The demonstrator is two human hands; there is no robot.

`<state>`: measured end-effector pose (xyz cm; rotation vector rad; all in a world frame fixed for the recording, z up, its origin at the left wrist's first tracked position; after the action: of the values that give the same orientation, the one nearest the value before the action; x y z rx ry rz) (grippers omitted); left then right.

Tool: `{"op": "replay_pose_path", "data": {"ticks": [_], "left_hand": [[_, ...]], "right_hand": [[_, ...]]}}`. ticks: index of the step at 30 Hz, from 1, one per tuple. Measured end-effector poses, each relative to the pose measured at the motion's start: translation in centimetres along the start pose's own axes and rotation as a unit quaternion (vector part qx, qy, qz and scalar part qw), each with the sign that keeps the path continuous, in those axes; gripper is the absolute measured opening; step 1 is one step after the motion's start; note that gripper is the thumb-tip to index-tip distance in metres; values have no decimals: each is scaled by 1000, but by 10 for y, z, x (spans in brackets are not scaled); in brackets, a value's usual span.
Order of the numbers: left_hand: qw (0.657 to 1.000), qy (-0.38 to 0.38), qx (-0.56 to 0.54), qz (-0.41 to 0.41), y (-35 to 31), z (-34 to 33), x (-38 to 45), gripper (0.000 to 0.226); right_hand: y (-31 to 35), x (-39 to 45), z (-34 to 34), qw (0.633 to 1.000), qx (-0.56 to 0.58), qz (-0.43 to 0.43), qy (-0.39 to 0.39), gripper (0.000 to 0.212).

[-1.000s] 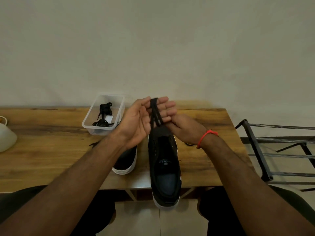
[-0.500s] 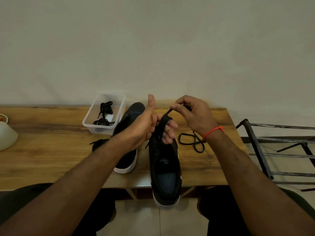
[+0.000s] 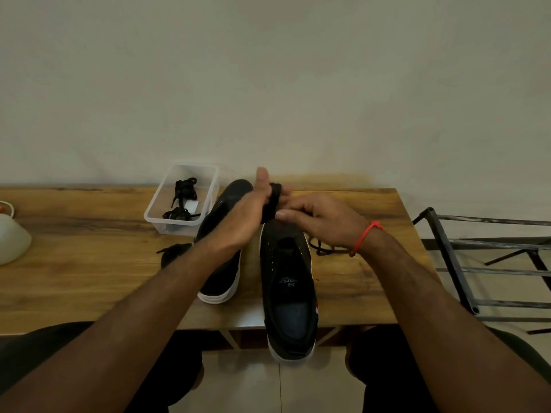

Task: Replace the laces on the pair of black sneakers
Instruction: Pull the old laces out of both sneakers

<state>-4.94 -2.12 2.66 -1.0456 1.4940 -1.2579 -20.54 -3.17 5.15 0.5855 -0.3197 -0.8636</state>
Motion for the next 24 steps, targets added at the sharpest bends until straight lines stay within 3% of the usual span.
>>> {"op": "replay_pose_path", "data": {"ticks": [3,6,8,11,14,16,18,20,22,24], "left_hand": [[992,93,26,83,0,-18,-10,98],[984,129,-66,101,-2,-24,-13,101],[980,103,-155,64,-5,-19,-10,97],[957,38,-287,-8,-9,-12,-7,91],[961,-40,-265,-66,-6,-4,-1,86],[978,-72,-183,-77,-1,0,2,86],[995,-66,-39,-61,2,-2,-1,86],[999,-13,41,-6,5,-10,-6,89],[997,49,15,59,5,-21,-10,100],[988,99,-45,108,1,-28,-13,104]], "right_hand": [[-17,1,15,990,12,-40,-135,21],[-32,-1,18,982,32,-71,-173,12],[-33,-1,13,988,6,-77,-137,17],[-24,2,-5,993,-82,-80,-1,25],[-3,2,-22,988,-86,-22,126,25],[5,0,-22,987,-65,-1,144,29],[6,0,-11,996,-48,12,79,30],[-2,0,4,998,-47,13,-33,26],[-16,-2,16,991,-35,-12,-127,23],[-26,-2,19,985,-13,-33,-167,17]]}}
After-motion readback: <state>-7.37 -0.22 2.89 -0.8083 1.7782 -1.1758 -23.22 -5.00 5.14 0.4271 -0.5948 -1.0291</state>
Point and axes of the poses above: each hand's wrist, its own x-axis towards the middle knuckle, its own z-axis out of the back of the hand, y = z × x, the point moved 3 cm from there along x, towards the middle knuckle, and after that the axes turned 10 degrees about -x, right-handed, at the moved point
